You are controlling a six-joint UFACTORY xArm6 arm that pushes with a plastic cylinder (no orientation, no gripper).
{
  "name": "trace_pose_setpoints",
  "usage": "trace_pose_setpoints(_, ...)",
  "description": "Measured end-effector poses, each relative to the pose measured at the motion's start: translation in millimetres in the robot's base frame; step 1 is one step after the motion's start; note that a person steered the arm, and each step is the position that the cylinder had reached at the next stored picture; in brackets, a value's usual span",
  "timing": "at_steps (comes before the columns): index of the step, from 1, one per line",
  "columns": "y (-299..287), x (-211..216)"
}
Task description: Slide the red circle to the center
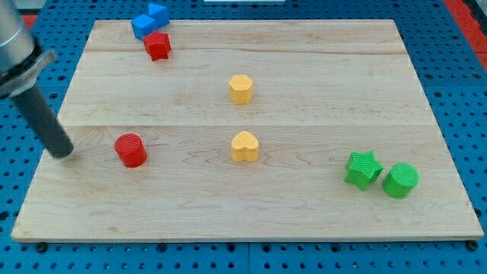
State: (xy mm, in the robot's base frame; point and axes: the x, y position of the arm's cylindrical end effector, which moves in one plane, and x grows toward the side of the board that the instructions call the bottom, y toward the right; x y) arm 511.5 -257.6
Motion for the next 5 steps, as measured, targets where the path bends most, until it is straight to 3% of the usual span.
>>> trace_pose_setpoints(5,174.1,-22.9)
